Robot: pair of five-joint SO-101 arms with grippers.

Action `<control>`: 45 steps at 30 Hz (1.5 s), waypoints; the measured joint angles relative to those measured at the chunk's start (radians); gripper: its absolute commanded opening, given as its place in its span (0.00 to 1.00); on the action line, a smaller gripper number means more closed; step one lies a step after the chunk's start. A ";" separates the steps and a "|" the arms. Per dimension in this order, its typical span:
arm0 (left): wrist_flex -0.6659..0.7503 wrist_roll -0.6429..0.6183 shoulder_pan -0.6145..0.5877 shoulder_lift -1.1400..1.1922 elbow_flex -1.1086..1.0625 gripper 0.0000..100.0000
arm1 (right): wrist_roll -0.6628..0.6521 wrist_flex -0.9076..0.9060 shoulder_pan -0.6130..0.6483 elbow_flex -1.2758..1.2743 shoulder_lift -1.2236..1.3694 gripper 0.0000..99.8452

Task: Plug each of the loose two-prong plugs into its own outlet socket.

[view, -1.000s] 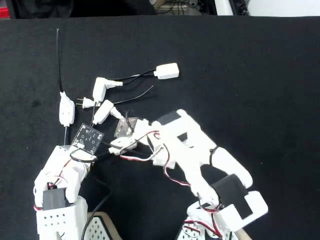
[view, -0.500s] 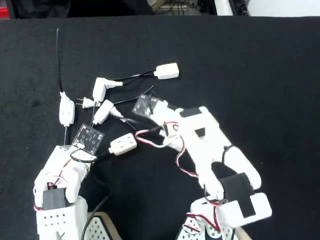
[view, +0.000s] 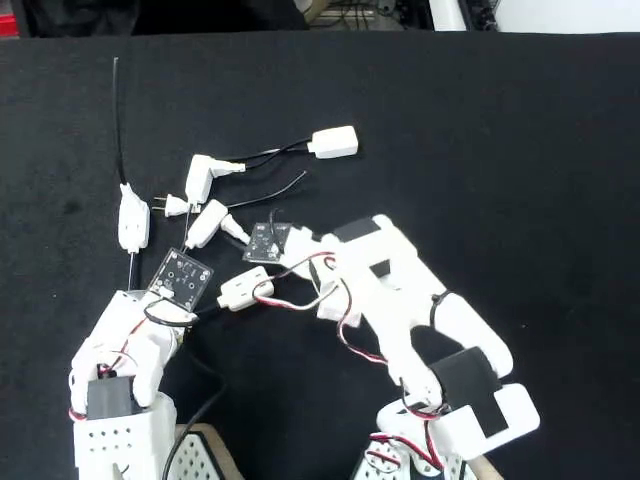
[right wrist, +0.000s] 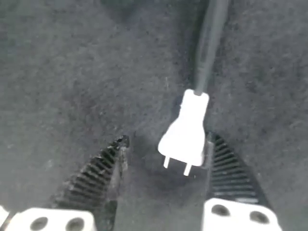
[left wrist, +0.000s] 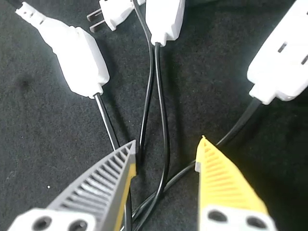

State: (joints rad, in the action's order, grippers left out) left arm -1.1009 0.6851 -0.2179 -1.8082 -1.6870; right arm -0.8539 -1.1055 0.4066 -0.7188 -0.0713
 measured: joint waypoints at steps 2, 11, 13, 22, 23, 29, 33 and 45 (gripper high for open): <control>0.000 0.000 0.000 0.000 0.000 0.20 | -0.011 -0.044 0.000 0.049 0.000 0.17; 0.000 0.000 0.000 0.000 0.000 0.20 | -0.114 -0.086 -0.081 0.180 0.002 0.17; 0.000 0.000 0.000 0.000 0.000 0.20 | -0.126 -0.057 -0.086 0.163 0.002 0.17; 0.000 0.000 0.000 0.000 0.000 0.20 | -0.127 0.025 -0.084 0.094 0.002 0.17; 0.000 0.000 0.000 0.000 0.000 0.20 | -0.117 0.031 -0.084 0.086 0.002 0.17; 0.000 0.000 0.000 0.000 0.000 0.20 | -0.080 0.135 -0.081 0.002 0.002 0.17; 0.000 0.000 0.000 0.000 0.000 0.20 | -0.080 0.173 -0.078 -0.029 -0.011 0.11; 0.000 0.000 0.000 0.000 0.000 0.20 | -0.080 0.110 -0.043 -0.034 -0.018 0.08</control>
State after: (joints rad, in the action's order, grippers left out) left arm -1.1009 0.6851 -0.2179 -1.8082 -1.6870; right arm -0.9337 -0.9950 0.3636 -0.7526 -0.0898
